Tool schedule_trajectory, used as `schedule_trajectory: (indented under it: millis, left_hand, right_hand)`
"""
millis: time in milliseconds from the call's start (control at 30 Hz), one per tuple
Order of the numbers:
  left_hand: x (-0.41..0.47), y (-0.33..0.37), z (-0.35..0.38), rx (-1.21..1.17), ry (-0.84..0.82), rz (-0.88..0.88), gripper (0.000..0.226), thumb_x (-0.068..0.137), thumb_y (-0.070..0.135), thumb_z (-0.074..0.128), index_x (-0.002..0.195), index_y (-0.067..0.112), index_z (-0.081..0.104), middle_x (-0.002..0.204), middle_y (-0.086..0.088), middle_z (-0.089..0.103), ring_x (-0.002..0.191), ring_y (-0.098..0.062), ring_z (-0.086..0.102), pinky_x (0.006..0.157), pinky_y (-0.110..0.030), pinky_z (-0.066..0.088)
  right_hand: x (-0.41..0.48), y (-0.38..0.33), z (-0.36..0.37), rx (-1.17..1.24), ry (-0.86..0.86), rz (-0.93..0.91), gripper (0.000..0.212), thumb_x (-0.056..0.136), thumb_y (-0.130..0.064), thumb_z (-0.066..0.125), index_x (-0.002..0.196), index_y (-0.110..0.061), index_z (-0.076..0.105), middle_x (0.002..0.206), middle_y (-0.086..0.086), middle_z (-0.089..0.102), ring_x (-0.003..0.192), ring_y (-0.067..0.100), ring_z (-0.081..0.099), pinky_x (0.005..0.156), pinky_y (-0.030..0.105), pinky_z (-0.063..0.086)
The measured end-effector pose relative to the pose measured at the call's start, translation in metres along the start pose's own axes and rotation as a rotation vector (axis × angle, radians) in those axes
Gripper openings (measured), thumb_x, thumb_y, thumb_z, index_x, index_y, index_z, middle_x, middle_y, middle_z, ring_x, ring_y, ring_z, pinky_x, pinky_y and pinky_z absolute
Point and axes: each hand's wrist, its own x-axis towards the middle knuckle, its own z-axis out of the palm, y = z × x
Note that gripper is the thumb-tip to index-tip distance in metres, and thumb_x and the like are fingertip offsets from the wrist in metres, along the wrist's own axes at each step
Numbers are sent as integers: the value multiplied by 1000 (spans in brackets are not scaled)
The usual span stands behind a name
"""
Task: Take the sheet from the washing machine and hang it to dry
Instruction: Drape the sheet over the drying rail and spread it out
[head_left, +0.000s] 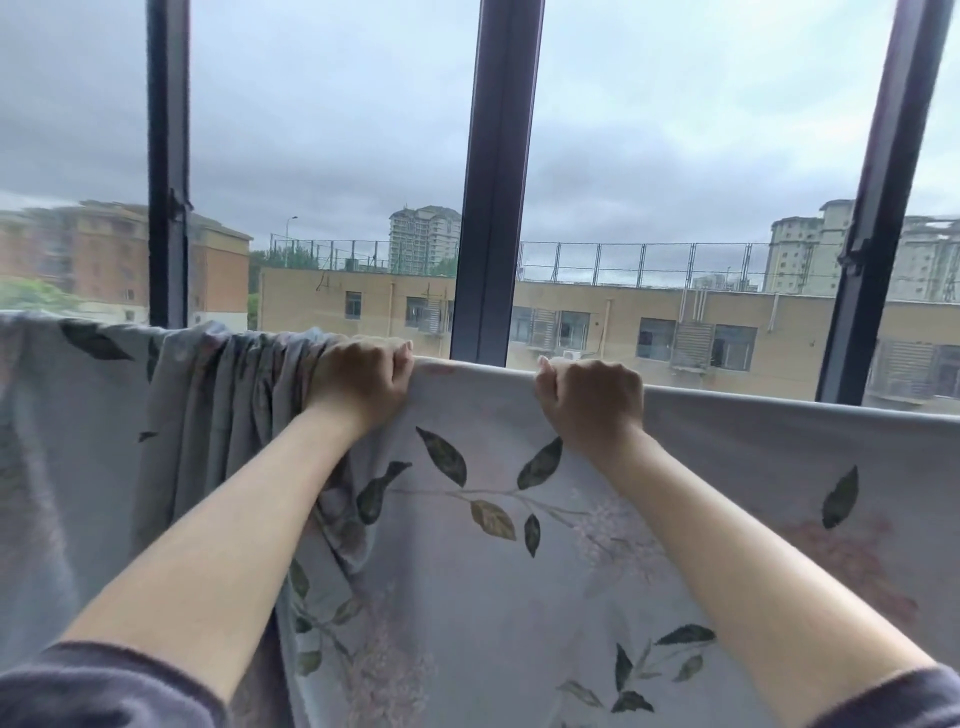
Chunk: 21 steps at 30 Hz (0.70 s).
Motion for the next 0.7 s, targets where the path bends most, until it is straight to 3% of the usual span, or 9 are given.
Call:
schedule_trajectory:
  millis: [100, 167, 267, 333, 400, 500, 600, 700]
  left_hand:
    - [0, -8, -9, -21, -114, 24, 32, 99, 36, 33, 90, 12, 52, 80, -13, 64, 73, -27, 57, 68, -33, 33]
    - [3, -9, -16, -50, -147, 10, 28, 98, 37, 36, 97, 14, 52, 87, -13, 67, 79, -30, 60, 71, -34, 35]
    - [4, -1, -20, -127, -166, -82, 25, 98, 35, 39, 90, 17, 55, 88, -11, 68, 83, -31, 61, 70, -32, 36]
    - [8, 6, -23, -188, -207, -152, 27, 97, 35, 43, 76, 19, 49, 83, -10, 65, 81, -30, 58, 67, -32, 35]
    - [16, 9, -23, -178, -263, -173, 29, 97, 36, 44, 75, 19, 51, 89, -12, 66, 85, -31, 58, 69, -34, 39]
    - [35, 2, -26, -120, -437, -204, 31, 98, 38, 43, 86, 15, 60, 102, -15, 66, 94, -32, 59, 78, -35, 45]
    - [47, -2, -28, -133, -607, -228, 37, 98, 39, 42, 70, 17, 51, 100, -17, 65, 93, -32, 61, 87, -40, 49]
    - [39, -13, -31, -130, -450, -63, 34, 99, 35, 37, 72, 18, 48, 89, -14, 65, 86, -32, 61, 72, -34, 46]
  right_hand:
    - [-1, 1, -4, 118, -7, -115, 47, 99, -50, 22, 94, -20, 58, 59, -6, 47, 56, 23, 52, 55, 28, 32]
    - [-2, 2, -7, 191, -3, -133, 35, 98, -48, 35, 94, -24, 60, 69, -6, 61, 65, 25, 58, 58, 29, 30]
    - [-1, 2, -13, 287, -33, -31, 31, 97, -43, 43, 96, -25, 68, 82, 0, 71, 71, 23, 59, 63, 29, 29]
    - [1, -1, -17, 327, -76, 75, 27, 97, -38, 47, 91, -22, 69, 83, 4, 70, 76, 25, 59, 66, 30, 30]
    - [6, -3, -22, 332, -125, 141, 27, 97, -35, 47, 83, -21, 65, 78, 4, 66, 76, 26, 57, 67, 30, 31]
    - [20, -15, -27, 317, -187, 234, 30, 98, -35, 44, 84, -19, 66, 80, 4, 64, 81, 27, 60, 66, 30, 34]
    - [35, -20, -22, 281, -362, 355, 36, 99, -36, 40, 90, -13, 67, 85, 4, 66, 81, 26, 62, 68, 32, 45]
    - [40, -33, -25, 232, -485, 364, 38, 101, -32, 34, 98, -9, 64, 81, 4, 60, 73, 22, 56, 61, 29, 40]
